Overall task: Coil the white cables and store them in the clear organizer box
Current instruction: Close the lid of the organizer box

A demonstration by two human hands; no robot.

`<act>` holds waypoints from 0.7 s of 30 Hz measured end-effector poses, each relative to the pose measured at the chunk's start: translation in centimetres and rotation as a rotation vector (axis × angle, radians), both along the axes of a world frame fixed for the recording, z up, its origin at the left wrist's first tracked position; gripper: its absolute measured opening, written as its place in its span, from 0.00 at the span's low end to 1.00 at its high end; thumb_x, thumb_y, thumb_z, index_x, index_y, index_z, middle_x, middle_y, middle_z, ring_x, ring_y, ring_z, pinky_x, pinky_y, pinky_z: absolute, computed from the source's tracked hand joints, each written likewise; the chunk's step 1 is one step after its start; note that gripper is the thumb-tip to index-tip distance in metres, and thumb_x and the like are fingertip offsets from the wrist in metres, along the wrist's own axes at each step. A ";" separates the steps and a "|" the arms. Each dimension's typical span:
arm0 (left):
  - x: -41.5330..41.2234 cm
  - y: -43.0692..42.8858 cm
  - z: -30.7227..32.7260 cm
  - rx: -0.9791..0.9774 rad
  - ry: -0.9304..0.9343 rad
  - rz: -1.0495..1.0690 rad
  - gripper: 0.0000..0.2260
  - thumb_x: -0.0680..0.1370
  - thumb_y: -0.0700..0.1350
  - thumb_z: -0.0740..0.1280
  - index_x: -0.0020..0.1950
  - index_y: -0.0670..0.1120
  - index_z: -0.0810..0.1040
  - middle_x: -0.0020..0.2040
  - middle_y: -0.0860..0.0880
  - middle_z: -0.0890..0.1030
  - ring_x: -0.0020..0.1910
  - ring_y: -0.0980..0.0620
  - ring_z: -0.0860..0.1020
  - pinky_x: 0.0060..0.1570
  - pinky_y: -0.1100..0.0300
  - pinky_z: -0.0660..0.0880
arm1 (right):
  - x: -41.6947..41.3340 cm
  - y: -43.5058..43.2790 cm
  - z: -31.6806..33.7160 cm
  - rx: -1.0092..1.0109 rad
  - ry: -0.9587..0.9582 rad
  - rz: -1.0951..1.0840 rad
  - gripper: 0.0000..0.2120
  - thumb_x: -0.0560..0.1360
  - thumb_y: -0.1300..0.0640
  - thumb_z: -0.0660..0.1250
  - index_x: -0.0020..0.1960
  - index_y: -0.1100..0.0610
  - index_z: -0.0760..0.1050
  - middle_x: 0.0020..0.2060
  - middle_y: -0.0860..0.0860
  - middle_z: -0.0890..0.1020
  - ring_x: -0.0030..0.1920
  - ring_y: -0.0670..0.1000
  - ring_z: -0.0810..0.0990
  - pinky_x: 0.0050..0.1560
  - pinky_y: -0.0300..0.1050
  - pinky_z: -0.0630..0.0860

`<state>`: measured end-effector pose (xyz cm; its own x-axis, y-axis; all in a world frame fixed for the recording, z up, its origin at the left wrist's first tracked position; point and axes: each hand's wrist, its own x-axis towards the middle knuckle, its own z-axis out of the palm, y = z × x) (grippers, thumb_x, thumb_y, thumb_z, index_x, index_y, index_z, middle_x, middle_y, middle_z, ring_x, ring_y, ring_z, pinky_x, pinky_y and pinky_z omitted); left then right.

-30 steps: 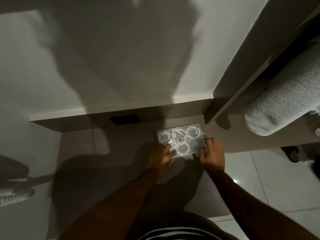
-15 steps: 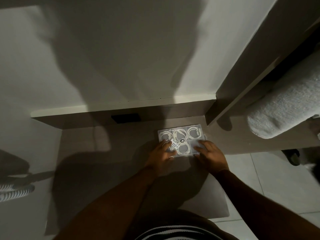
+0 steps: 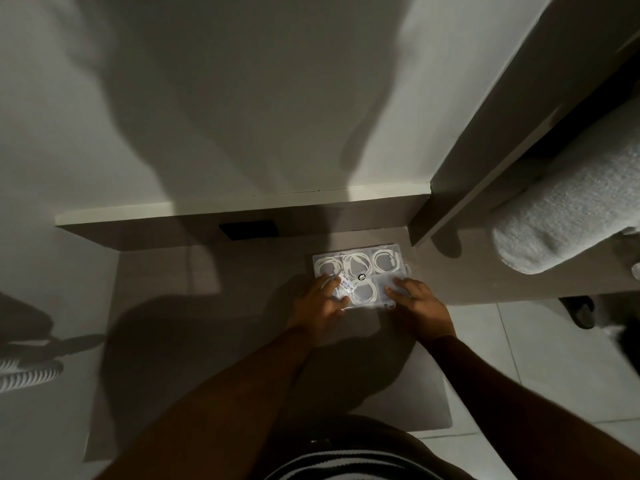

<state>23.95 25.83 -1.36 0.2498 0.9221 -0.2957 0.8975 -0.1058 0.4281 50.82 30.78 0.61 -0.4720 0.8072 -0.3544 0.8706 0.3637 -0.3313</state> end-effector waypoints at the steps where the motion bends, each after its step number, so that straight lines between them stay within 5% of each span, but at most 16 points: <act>1: 0.0 0.1 0.0 -0.007 0.006 -0.016 0.15 0.85 0.54 0.62 0.69 0.54 0.81 0.83 0.47 0.64 0.83 0.44 0.56 0.79 0.48 0.61 | 0.0 0.2 -0.1 -0.004 -0.007 -0.002 0.26 0.83 0.46 0.65 0.80 0.49 0.67 0.81 0.53 0.65 0.81 0.57 0.62 0.80 0.53 0.65; 13: 0.8 0.2 -0.2 -0.048 0.163 -0.072 0.18 0.87 0.55 0.58 0.75 0.52 0.75 0.85 0.46 0.58 0.84 0.43 0.51 0.78 0.48 0.62 | -0.3 0.2 -0.2 0.025 -0.088 0.018 0.24 0.85 0.46 0.61 0.80 0.51 0.67 0.81 0.54 0.66 0.81 0.58 0.63 0.77 0.54 0.69; 21: 1.6 0.0 -0.6 -0.094 0.306 -0.157 0.21 0.87 0.45 0.61 0.81 0.48 0.64 0.85 0.42 0.53 0.84 0.37 0.49 0.77 0.41 0.66 | -0.5 -0.4 0.1 0.226 -0.043 0.075 0.22 0.70 0.57 0.83 0.61 0.62 0.85 0.62 0.64 0.85 0.60 0.69 0.85 0.47 0.63 0.87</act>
